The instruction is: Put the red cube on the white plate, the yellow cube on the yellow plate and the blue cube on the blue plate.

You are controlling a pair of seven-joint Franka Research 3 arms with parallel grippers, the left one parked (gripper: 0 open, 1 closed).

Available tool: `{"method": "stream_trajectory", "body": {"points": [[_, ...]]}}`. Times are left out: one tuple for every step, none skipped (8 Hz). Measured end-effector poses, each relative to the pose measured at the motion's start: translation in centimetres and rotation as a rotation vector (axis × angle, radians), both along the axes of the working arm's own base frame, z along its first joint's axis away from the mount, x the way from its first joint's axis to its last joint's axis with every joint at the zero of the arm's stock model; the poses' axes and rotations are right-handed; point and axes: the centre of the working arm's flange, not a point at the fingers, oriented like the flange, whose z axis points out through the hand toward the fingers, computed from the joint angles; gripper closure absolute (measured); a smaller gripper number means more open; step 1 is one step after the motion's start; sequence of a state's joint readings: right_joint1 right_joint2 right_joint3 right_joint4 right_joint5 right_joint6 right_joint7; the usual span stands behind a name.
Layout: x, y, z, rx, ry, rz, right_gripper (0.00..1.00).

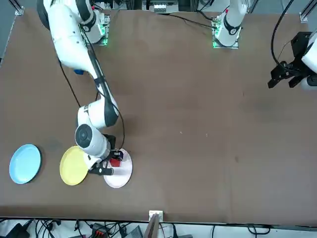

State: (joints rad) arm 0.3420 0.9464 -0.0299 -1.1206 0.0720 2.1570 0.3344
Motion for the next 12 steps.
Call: {"method": "stream_trajectory", "body": {"points": [[0.3, -0.2, 0.1, 0.001, -0.008, -0.002, 0.30], [0.3, -0.2, 0.2, -0.004, -0.014, 0.005, 0.27], [0.3, -0.2, 0.2, -0.013, -0.019, 0.015, 0.13], [0.3, -0.2, 0.2, -0.017, -0.021, 0.022, 0.03], [0.3, -0.2, 0.2, -0.018, -0.022, 0.027, 0.01], [0.4, -0.2, 0.3, -0.020, -0.022, 0.029, 0.00], [0.4, -0.2, 0.7, -0.025, -0.015, 0.029, 0.00], [0.8, -0.6, 2.5, -0.025, -0.015, 0.022, 0.00], [1.3, -2.1, 6.8, -0.015, -0.026, -0.003, 0.00], [1.5, -5.0, 12.5, 0.001, -0.033, -0.042, 0.00], [1.3, -8.7, 18.2, 0.013, -0.046, -0.075, 0.00], [0.2, -11.8, 23.3, 0.013, -0.047, -0.078, 0.00]]}}
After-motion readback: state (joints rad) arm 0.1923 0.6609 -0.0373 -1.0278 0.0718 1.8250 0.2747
